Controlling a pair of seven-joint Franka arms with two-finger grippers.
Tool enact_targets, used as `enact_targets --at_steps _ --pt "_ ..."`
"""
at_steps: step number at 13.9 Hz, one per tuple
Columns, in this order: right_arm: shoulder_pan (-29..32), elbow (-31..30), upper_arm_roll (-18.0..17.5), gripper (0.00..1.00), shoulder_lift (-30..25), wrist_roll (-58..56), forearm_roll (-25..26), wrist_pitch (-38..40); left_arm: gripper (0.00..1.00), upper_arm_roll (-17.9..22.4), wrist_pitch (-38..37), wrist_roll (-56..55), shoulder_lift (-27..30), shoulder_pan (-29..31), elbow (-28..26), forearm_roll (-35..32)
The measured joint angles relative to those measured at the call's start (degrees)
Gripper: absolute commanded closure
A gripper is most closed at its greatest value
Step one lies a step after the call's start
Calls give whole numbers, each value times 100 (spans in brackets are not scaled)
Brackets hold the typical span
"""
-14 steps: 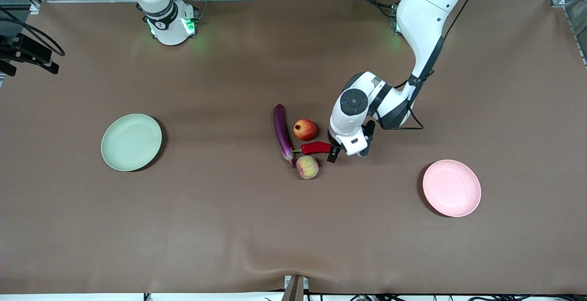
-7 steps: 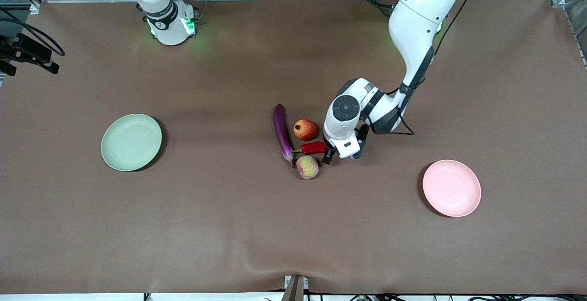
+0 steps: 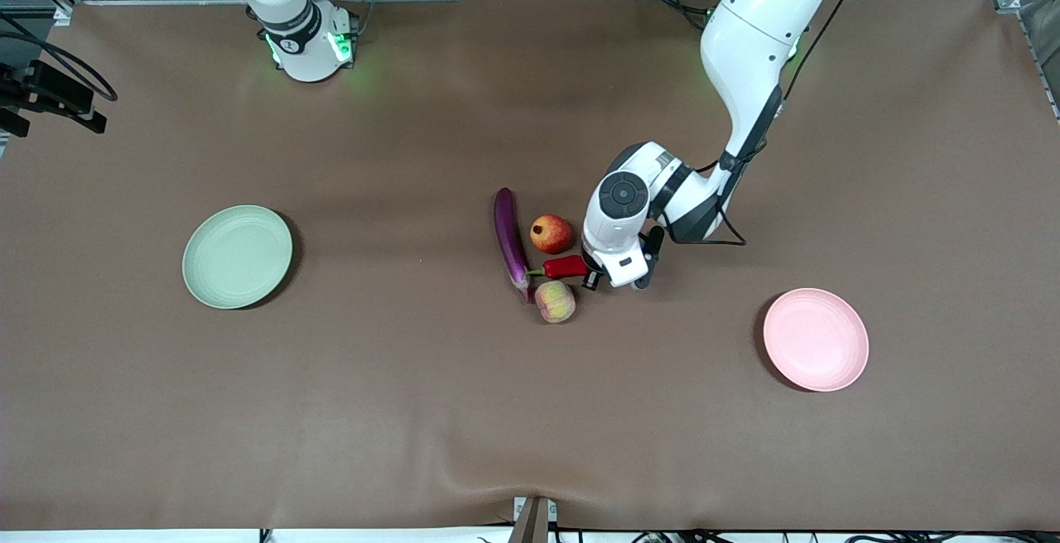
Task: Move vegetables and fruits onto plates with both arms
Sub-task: 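Close the left gripper on the red chili pepper and lift it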
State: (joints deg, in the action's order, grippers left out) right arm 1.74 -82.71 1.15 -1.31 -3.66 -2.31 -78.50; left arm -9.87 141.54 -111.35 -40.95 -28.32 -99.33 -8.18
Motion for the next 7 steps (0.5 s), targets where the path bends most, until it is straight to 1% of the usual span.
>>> enact_targets --at_steps 3,7 --pt "0 0 0 0 0 0 0 1 100 14 -151 14 55 64 58 -17" --pt "0 0 1 0 0 0 0 2 100 21 -1127 173 403 93 140 -47"
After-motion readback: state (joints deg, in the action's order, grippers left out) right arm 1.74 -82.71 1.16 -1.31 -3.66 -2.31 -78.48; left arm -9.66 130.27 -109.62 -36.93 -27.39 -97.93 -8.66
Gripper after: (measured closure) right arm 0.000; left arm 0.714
